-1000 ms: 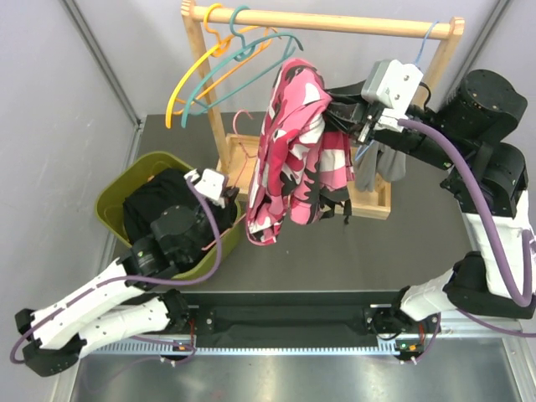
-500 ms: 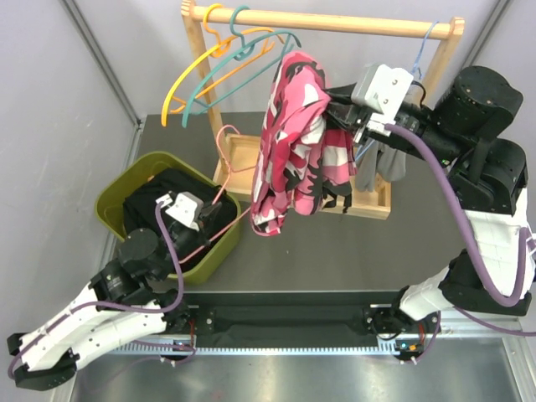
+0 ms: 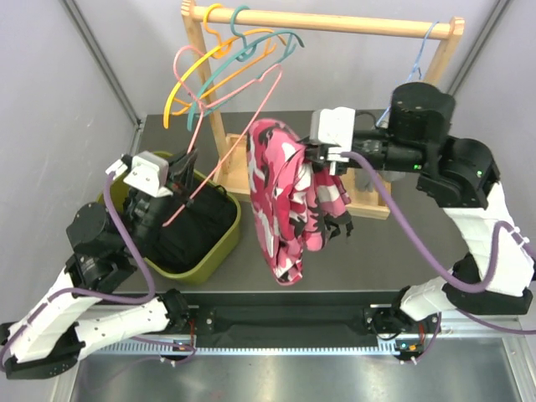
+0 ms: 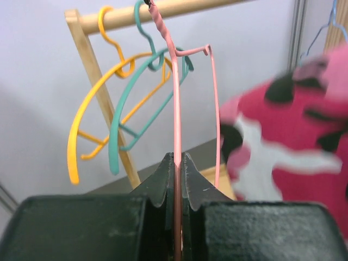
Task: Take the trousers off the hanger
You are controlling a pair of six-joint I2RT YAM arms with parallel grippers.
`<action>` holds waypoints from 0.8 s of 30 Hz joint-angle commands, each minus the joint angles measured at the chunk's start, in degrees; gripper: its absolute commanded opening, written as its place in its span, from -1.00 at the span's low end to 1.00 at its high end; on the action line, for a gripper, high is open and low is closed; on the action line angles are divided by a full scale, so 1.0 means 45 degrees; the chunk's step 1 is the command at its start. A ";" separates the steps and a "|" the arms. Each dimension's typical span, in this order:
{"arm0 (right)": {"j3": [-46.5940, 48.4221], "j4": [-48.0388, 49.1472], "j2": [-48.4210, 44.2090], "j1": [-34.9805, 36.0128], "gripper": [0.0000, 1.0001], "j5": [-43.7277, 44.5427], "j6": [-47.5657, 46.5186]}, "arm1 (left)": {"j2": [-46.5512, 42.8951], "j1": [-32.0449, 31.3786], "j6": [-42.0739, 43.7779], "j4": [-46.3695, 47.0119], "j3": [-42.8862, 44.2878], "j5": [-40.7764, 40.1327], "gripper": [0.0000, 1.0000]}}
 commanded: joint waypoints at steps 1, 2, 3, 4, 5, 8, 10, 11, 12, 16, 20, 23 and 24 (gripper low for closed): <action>-0.0231 0.1992 -0.0210 0.0132 -1.00 -0.0557 0.0336 | 0.0979 -0.0006 0.0268 0.1880 0.1215 0.0297 -1.00; -0.0270 0.2070 -0.0074 0.0307 -1.00 -0.0343 0.0395 | 0.1310 -0.0006 0.0268 0.2020 0.1391 0.0297 -1.00; -0.0348 0.2207 0.0004 0.0444 -1.00 -0.0187 0.0396 | 0.1468 -0.0006 0.0326 0.2195 0.1798 0.0259 -1.00; -0.0388 0.2324 0.0199 0.0600 -1.00 0.0008 0.0396 | 0.1605 -0.0006 0.0365 0.2584 0.1957 0.0219 -1.00; -0.0446 0.2422 0.0297 0.0950 -1.00 0.0416 0.0396 | 0.1857 -0.0006 0.0423 0.2723 0.2152 0.0200 -1.00; -0.0641 0.3201 0.0863 0.1537 -1.00 0.1861 0.0571 | 0.2289 -0.0006 0.0619 0.2997 0.2894 0.0063 -1.00; -0.0700 0.4290 0.1388 0.2181 -1.00 0.2992 0.0843 | 0.2484 -0.0006 0.0678 0.3056 0.3461 -0.0092 -1.00; -0.0720 0.4762 0.1605 0.2338 -1.00 0.3907 0.0942 | 0.2601 -0.0006 0.0717 0.3172 0.3598 -0.0151 -1.00; -0.0701 0.5153 0.1781 0.2591 -1.00 0.4265 0.1155 | 0.2641 -0.0006 0.0814 0.3309 0.3870 -0.0249 -1.00; -0.0466 0.7048 0.2892 0.3178 -1.00 0.5653 0.1372 | 0.2739 -0.0006 0.1321 0.3837 0.4477 -0.0698 -1.00; -0.0621 0.9250 0.3734 0.3997 -1.00 0.7019 0.1469 | 0.2641 -0.0006 0.1693 0.3877 0.5024 -0.0855 -1.00; -0.1051 1.1434 0.4456 0.4507 -1.00 0.8055 0.1567 | 0.2408 -0.0006 0.1849 0.3740 0.5064 -0.1011 -1.00; -0.1149 1.2007 0.4826 0.4604 -1.00 0.8231 0.1606 | 0.2252 -0.0006 0.1888 0.3721 0.5045 -0.1031 -1.00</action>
